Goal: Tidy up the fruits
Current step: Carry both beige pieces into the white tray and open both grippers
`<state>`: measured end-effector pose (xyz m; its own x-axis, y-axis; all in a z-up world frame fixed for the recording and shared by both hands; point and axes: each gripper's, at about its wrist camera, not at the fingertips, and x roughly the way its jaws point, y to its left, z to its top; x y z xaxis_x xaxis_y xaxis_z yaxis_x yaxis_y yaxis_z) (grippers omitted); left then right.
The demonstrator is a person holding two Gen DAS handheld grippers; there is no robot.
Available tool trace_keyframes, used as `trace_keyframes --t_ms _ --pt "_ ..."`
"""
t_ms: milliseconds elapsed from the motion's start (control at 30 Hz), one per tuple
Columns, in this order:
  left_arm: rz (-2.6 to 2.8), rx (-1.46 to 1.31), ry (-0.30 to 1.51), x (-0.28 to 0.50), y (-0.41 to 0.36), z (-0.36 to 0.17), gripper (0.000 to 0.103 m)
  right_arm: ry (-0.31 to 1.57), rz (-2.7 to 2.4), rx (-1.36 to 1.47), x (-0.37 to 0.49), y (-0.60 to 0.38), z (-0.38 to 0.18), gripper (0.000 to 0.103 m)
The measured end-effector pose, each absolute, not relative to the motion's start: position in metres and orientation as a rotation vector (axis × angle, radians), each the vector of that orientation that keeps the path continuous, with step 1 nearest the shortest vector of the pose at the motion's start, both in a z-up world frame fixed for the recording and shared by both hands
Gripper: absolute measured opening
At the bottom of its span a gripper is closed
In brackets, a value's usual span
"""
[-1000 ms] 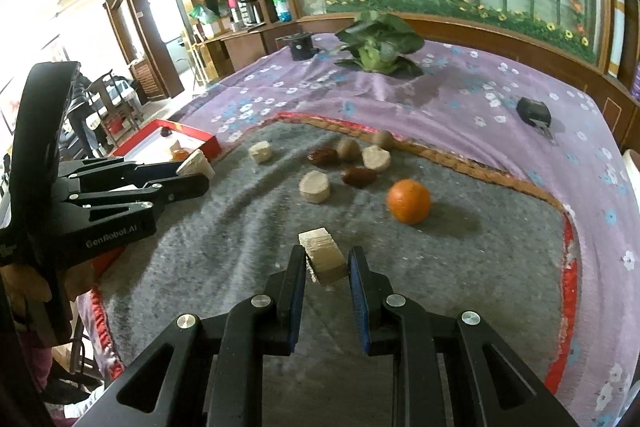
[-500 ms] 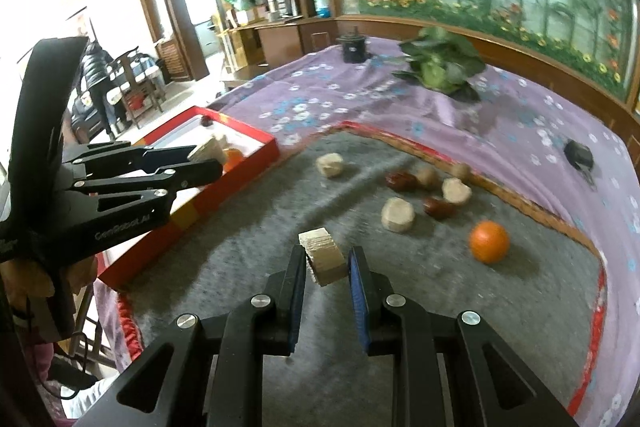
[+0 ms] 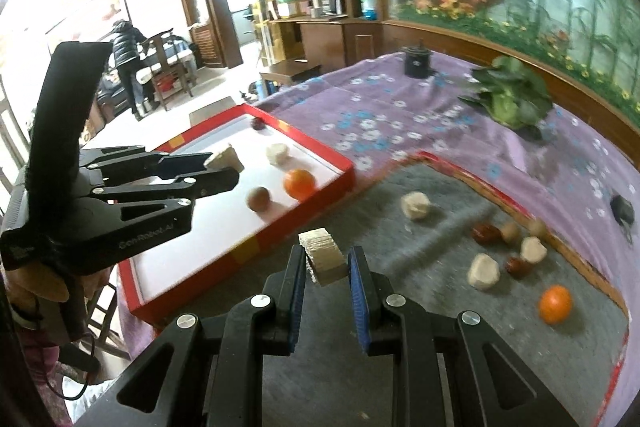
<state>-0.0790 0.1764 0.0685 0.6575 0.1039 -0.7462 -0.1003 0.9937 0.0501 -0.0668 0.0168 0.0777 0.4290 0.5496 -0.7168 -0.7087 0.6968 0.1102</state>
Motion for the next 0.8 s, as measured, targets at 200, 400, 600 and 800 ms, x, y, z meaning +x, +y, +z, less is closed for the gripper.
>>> trace_keyframes --t_ms 200,400,600,800 --pt "0.159 -0.033 0.87 -0.076 0.206 0.061 0.026 0.83 0.859 -0.254 -0.063 0.058 0.071 0.021" --pt "0.183 -0.059 0.904 -0.073 0.226 0.05 0.026 0.871 0.946 -0.273 -0.058 0.098 0.059 0.021" --pt "0.215 -0.072 0.932 -0.064 0.233 0.04 0.026 0.929 1.016 -0.292 -0.056 0.123 0.038 0.021" --pt "0.257 -0.084 0.947 -0.061 0.237 0.037 0.026 0.95 1.006 -0.318 -0.051 0.131 0.024 0.021"
